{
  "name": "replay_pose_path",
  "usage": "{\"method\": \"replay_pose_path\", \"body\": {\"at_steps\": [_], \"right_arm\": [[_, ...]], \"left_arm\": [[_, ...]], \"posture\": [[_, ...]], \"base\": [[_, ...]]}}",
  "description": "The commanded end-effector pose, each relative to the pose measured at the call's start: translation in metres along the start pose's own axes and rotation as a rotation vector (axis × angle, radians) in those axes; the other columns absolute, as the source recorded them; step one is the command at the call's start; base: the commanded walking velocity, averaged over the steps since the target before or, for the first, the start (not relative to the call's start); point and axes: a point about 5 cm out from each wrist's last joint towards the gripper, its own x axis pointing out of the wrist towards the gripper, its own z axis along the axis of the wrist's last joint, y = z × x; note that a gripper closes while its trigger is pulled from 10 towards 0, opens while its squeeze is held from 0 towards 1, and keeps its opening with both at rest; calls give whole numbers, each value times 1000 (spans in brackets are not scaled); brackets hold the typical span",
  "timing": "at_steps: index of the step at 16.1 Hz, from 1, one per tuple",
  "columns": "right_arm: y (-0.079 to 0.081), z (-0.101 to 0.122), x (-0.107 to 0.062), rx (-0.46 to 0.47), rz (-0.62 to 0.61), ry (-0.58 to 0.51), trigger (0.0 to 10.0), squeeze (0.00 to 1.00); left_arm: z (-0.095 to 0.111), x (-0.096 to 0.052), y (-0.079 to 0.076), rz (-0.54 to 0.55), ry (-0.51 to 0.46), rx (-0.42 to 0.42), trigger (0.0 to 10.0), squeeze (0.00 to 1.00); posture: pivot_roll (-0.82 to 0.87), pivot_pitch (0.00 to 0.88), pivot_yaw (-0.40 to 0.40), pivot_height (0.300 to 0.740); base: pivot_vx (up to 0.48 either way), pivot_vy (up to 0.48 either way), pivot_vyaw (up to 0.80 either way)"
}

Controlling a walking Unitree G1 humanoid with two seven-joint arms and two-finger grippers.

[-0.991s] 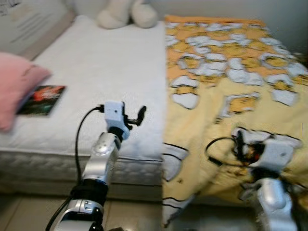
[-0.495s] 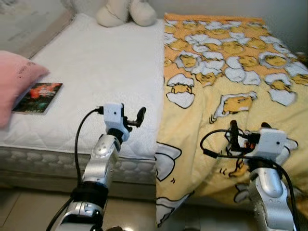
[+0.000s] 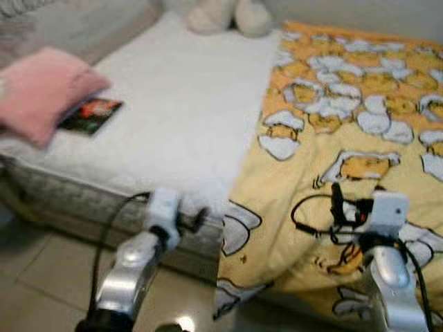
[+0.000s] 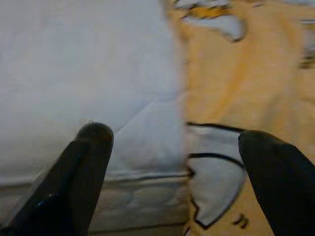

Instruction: Clean up the room

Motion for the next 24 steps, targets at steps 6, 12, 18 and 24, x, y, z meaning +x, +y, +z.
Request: {"method": "replay_pose_path", "body": {"at_steps": [6,12,18,24], "right_arm": [[3,-4,-28,27,18,22,10000,16],[8,2,-23,5,34,10,10000,35],[11,-2,-24,24,1,6,10000,31],[22,-3,-8,42,60,14,10000,31]], "left_arm": [[-7,-19,11,47,-19,0,10000,0],[-26,-8,19,25,-6,-12,10000,0],[2,3,23,30,-77,-7,10000,0],[13,-11,23,85,-115,3,10000,0]], "posture": [[17,0,-51,740],[-8,0,-35,740],[15,0,-21,740],[114,2,-88,740]], "base": [[0,0,0],[0,0,-204],[0,0,-377],[0,0,0]]}}
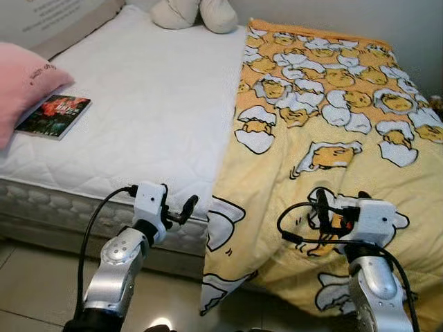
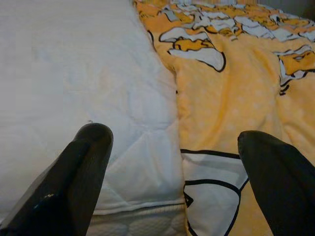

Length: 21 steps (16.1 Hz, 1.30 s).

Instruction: Clean up the room

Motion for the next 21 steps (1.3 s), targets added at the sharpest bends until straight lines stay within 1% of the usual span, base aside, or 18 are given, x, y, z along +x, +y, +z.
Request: {"method": "replay_pose_path", "body": {"at_steps": [1,4,6,7,11,13,14,17,19,20,21], "right_arm": [[0,-1,2,1,6,5,10000,31],[1,-2,8,-3,33,6,10000,27],[2,-2,11,-2,38,6,10000,35],[3,-2,13,-2,43,6,10000,43],[3,-1,14,-5,42,1,10000,47],[2,0,14,-10,37,-6,10000,51],[-1,0,13,-13,31,-12,10000,43],[-2,0,13,-15,31,-14,10000,39],[-2,1,13,-16,32,-16,10000,43],[-2,0,12,-17,35,-15,10000,39],[-2,0,12,-20,37,-13,10000,39]], "left_arm": [[5,-1,-2,3,-3,3,10000,0],[15,-5,-4,32,-33,8,10000,0],[21,-5,-7,35,-44,4,10000,0],[25,-5,-9,34,-56,1,10000,0],[33,-1,-12,24,-72,4,10000,0],[34,0,-12,29,-69,4,10000,0],[35,2,-13,32,-70,-4,10000,0],[34,5,-17,23,-70,-6,10000,0],[35,9,-16,23,-71,-16,10000,0],[33,15,-15,19,-60,-11,10000,0],[33,16,-14,20,-61,-14,10000,0]], "posture": [[116,2,-90,740],[139,5,-112,740],[145,5,-112,740],[144,4,-112,740],[129,3,-106,740],[120,0,-106,740],[116,0,-106,740],[109,0,-109,740],[107,0,-109,740],[102,2,-109,740],[97,1,-109,740]], "base": [[0,0,0],[0,0,0],[0,0,0],[0,0,-800],[0,454,-800],[0,382,-784],[0,0,0],[0,0,0],[0,0,0],[0,0,0],[0,0,0]]}}
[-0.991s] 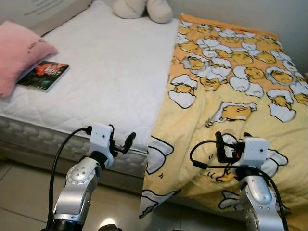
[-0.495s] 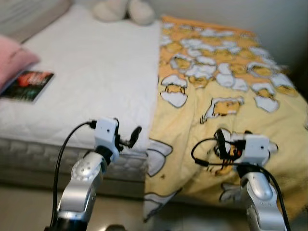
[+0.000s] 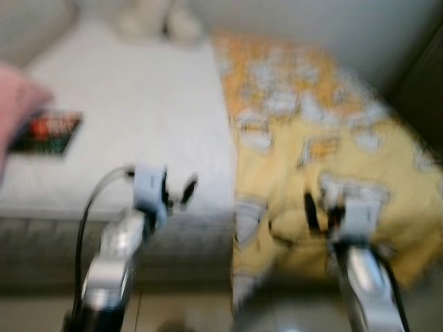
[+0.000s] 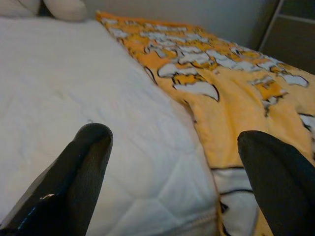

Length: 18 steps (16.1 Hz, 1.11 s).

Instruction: Clean up the room

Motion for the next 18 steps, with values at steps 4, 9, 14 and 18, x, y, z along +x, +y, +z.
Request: {"method": "replay_pose_path", "body": {"at_steps": [4,9,14,18], "right_arm": [[-9,9,4,-23,-25,-37,10000,43],[-3,4,5,-1,-43,-38,10000,39],[-1,4,3,12,-63,-54,10000,39],[-2,6,3,4,-68,-68,10000,43]], "left_arm": [[0,4,-5,-13,-10,-1,10000,0],[6,8,7,-18,-10,61,10000,0],[13,13,6,-36,-58,60,10000,0],[11,19,-8,-53,-67,39,10000,0]], "posture": [[97,1,-109,740],[103,4,-53,740],[93,0,-31,740],[83,0,-33,740]], "base": [[0,0,0],[0,0,0],[61,0,0],[407,0,0]]}}
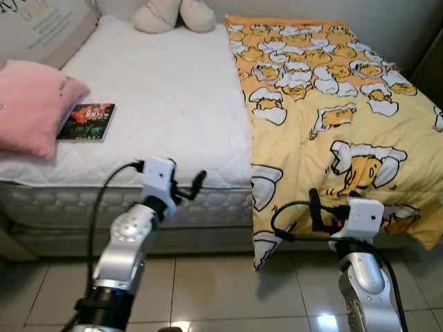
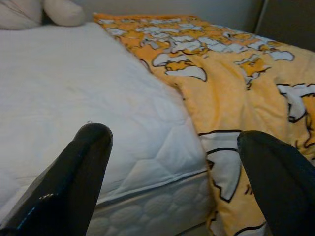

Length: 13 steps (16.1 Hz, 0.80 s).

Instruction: Clean up the room

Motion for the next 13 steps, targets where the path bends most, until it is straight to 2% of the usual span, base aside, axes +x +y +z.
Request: {"method": "replay_pose_path", "body": {"at_steps": [1,13], "right_arm": [[-3,6,2,-14,-13,-30,10000,39],[-2,6,-1,-21,-11,-31,10000,43]], "left_arm": [[5,5,-4,-13,-17,15,10000,0],[-1,6,-16,-115,-12,30,10000,0]], "posture": [[83,0,-33,740],[63,7,-31,740]], "base": [[480,0,0],[480,0,0]]}}
